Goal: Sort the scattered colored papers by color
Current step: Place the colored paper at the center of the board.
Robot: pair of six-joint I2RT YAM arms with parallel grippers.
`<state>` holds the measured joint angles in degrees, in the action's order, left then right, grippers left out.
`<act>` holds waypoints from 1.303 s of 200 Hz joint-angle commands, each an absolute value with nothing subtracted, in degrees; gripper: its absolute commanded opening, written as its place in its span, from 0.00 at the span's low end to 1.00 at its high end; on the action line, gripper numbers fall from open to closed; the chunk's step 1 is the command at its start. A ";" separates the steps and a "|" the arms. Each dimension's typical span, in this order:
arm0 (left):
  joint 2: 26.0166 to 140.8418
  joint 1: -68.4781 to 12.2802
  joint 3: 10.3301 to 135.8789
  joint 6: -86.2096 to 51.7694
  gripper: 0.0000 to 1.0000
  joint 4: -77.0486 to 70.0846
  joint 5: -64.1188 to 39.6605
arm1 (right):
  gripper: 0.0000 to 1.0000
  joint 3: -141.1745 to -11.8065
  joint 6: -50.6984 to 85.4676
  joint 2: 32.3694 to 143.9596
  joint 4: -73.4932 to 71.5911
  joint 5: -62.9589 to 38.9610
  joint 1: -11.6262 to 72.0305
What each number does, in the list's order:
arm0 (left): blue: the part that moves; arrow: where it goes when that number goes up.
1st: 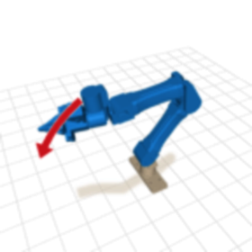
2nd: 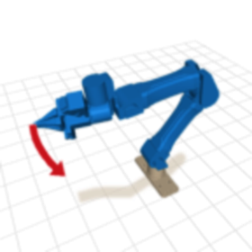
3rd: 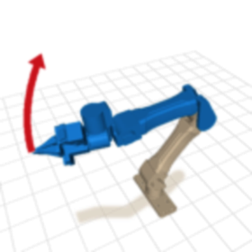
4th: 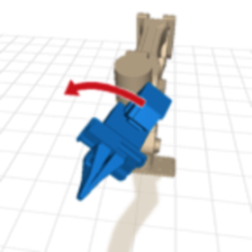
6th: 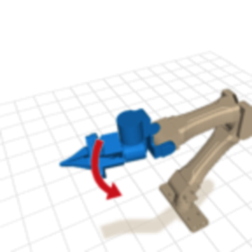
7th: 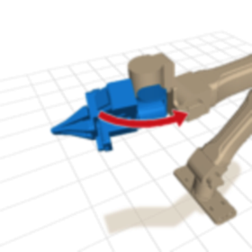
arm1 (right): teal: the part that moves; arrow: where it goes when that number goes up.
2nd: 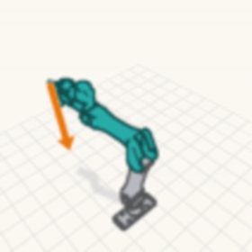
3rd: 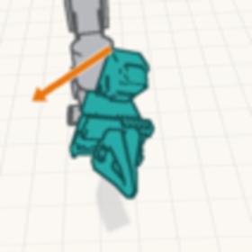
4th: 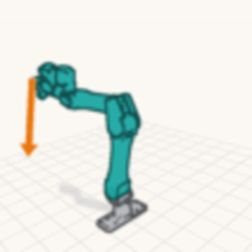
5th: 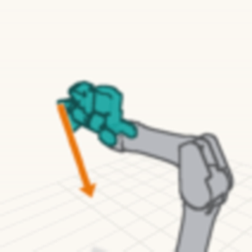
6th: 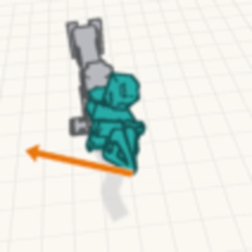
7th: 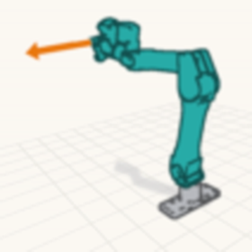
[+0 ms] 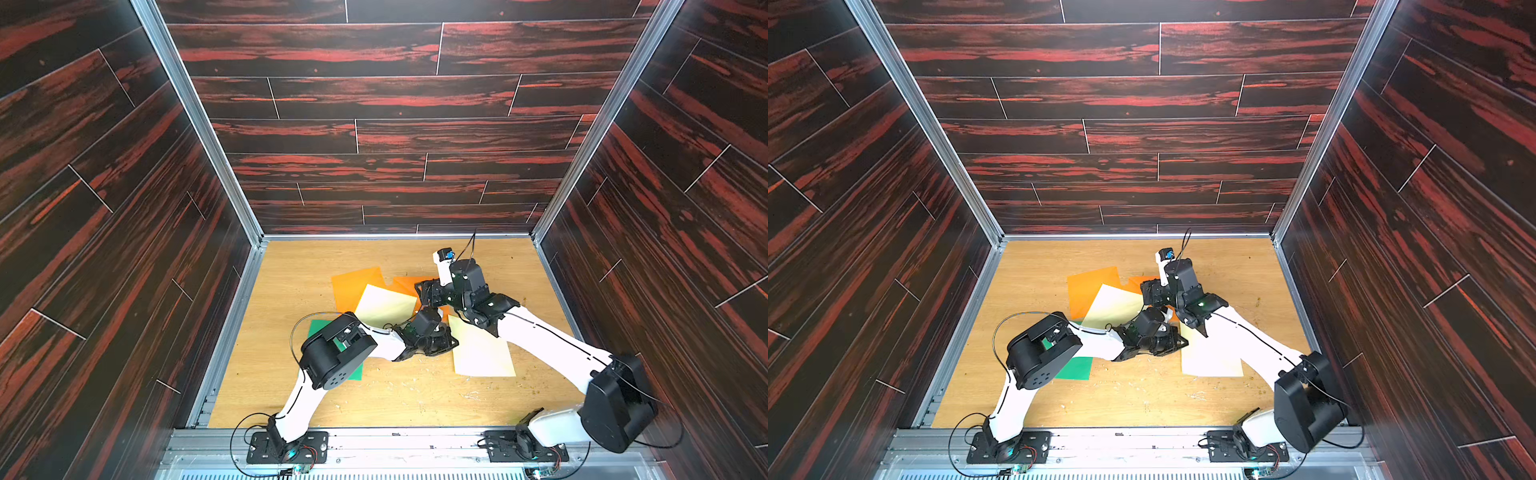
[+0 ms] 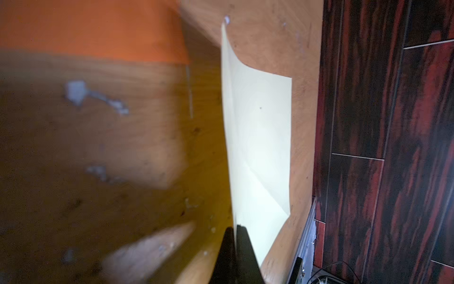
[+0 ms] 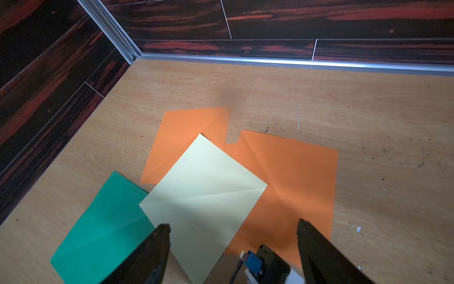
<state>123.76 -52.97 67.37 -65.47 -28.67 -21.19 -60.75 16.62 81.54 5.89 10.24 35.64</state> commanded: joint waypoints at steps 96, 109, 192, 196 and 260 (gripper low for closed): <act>124.00 -54.22 68.32 -63.04 0.00 -25.71 -19.54 | 0.92 -68.07 18.82 75.52 7.23 19.33 34.97; 122.29 -54.16 68.85 -60.82 0.00 -23.39 -18.77 | 0.92 -66.57 19.34 75.98 7.48 17.54 35.03; 115.14 -53.83 74.01 -48.10 0.00 -7.95 -17.38 | 0.91 -59.98 17.90 77.69 9.54 13.36 34.98; 114.83 -53.83 74.03 -47.61 0.00 -7.44 -17.60 | 0.91 -59.74 17.77 77.97 9.41 13.48 35.02; 109.22 -51.02 69.22 -42.15 0.00 -0.42 -19.15 | 0.91 -58.63 16.10 80.07 8.52 14.11 34.98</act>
<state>114.59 -53.60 71.48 -45.36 -3.29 -18.04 -59.96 17.91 79.26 7.14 14.59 34.85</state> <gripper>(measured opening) 0.057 0.905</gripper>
